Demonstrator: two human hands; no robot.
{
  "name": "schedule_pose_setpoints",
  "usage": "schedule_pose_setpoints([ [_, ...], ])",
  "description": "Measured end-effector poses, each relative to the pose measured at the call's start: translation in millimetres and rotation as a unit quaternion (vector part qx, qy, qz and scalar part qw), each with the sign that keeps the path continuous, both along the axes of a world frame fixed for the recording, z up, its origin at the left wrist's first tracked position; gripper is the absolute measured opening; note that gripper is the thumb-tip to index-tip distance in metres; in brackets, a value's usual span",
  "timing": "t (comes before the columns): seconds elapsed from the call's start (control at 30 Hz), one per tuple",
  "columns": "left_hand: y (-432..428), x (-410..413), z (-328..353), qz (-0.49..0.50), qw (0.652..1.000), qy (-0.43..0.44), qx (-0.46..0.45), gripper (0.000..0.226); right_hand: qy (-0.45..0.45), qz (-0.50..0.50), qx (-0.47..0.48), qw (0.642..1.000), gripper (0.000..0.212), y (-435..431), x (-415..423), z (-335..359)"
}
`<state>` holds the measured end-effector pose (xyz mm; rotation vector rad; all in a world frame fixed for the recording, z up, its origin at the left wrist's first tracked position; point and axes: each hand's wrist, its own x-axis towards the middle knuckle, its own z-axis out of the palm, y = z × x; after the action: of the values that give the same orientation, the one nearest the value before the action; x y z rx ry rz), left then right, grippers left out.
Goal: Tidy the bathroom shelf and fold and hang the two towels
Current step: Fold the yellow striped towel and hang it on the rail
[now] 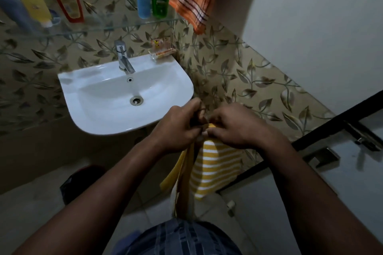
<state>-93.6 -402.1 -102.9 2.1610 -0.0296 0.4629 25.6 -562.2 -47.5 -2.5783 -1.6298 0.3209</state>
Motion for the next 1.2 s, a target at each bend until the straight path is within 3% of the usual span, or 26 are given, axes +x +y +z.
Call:
schedule_pose_setpoints([
  [0.2,-10,14,-27,0.048,0.996,-0.009,-0.077,0.023,0.080,-0.057,0.147,0.984,0.024,-10,15,-23],
  [0.3,-21,17,-40,0.088,0.994,-0.044,-0.056,0.022,0.055,-0.049,0.166,0.983,0.022,-16,19,-19],
  [0.47,-20,24,-55,0.090,0.994,-0.057,0.015,0.025,0.020,-0.069,0.167,0.983,0.031,-21,20,-7],
  [0.73,13,46,-52,-0.028,0.989,-0.089,0.118,0.025,-0.029,-0.129,0.121,0.984,0.034,-19,6,23],
  [0.9,25,54,-53,-0.139,0.979,-0.057,0.134,0.034,-0.050,-0.158,0.096,0.981,0.038,-21,-6,31],
  [1.07,31,53,-49,-0.091,0.985,-0.092,0.116,0.017,-0.077,-0.222,0.081,0.969,0.042,-36,-11,36],
  [1.2,33,57,-42,-0.127,0.979,-0.117,0.110,0.017,-0.078,-0.259,0.094,0.958,0.040,-38,-18,43],
])
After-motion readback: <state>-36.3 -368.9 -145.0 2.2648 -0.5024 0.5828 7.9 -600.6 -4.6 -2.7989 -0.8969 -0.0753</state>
